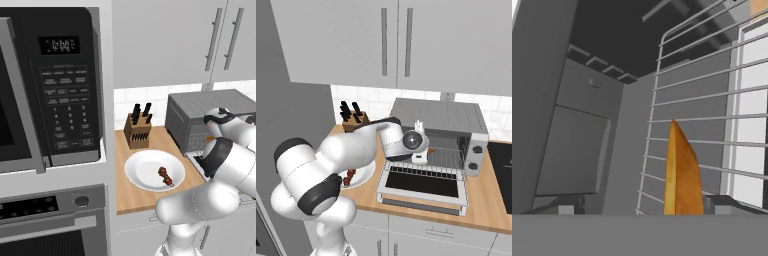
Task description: Pick up the kebab skewer and baguette bread, and place them inside the toaster oven. Close the toaster oven door and start by setting the timer.
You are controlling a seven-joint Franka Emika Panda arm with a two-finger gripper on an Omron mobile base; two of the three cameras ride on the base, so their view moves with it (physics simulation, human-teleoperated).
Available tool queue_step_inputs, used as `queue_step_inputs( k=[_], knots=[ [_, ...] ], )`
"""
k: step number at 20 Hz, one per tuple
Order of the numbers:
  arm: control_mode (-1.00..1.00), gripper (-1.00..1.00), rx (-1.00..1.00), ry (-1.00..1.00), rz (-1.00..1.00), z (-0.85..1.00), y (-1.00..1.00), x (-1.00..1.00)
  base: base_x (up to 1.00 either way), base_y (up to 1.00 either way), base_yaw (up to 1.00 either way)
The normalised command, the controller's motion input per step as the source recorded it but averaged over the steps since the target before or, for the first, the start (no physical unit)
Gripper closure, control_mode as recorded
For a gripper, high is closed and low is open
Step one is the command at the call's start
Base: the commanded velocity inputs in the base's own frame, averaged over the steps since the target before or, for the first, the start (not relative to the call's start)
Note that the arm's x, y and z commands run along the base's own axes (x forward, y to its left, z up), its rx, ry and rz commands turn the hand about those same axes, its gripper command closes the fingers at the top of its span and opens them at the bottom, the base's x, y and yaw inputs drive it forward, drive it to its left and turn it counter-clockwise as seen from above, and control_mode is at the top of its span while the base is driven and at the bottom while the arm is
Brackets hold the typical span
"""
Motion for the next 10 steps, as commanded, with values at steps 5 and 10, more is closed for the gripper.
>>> queue_step_inputs(
  k=[5,10],
  knots=[
    [-1.00,-1.00,0.00,0.01,0.00,0.03,-0.01,0.00,0.00,0.00,0.00],
    [-1.00,-1.00,0.00,0.02,0.00,0.16,-0.12,-0.09,0.00,0.00,0.00]
  ],
)
